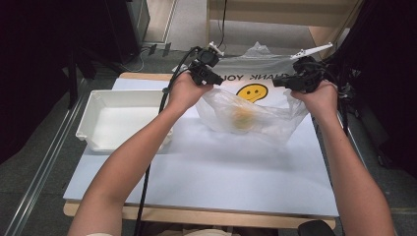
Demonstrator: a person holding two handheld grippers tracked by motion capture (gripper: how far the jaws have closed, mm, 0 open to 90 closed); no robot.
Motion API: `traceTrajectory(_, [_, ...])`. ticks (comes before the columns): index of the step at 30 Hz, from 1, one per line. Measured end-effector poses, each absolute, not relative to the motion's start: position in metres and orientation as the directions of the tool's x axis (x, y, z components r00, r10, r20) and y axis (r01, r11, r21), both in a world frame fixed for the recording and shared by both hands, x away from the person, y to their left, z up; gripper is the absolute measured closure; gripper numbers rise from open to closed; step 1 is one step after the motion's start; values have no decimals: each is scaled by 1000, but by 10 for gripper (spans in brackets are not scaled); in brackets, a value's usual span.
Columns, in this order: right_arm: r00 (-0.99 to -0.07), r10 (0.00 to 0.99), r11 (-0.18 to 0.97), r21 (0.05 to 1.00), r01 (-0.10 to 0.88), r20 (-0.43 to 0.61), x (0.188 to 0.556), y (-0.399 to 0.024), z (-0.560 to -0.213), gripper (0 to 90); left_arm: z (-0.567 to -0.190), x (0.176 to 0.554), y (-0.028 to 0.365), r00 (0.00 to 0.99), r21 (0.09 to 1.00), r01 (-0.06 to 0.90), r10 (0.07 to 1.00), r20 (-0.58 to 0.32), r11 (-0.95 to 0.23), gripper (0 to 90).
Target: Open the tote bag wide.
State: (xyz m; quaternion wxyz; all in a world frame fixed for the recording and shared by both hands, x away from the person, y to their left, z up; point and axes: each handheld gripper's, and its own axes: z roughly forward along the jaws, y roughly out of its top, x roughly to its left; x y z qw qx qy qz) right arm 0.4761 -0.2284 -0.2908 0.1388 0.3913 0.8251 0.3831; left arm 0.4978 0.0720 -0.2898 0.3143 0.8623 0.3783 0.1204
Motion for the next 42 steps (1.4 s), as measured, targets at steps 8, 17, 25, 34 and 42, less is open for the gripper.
traceTrajectory(8, [-649, 756, 388, 740, 549, 85, 475, -227, -304, 892, -306, 497, 75, 675, 635, 591, 736, -51, -498, 820])
traceTrajectory(17, [-641, 763, 355, 775, 523, 83, 472, -229, -321, 892, -323, 494, 79, 664, 646, 596, 745, -62, -477, 843])
traceTrajectory(25, [-614, 786, 331, 794, 510, 67, 468, -234, -338, 889, -337, 492, 79, 654, 638, 604, 754, -56, -477, 842])
traceTrajectory(34, [-601, 797, 330, 789, 519, 62, 467, -235, -355, 882, -353, 490, 79, 648, 630, 616, 758, -65, -472, 832])
traceTrajectory(42, [-593, 801, 320, 784, 532, 76, 466, -235, -367, 879, -363, 490, 80, 641, 635, 623, 764, -78, -457, 827])
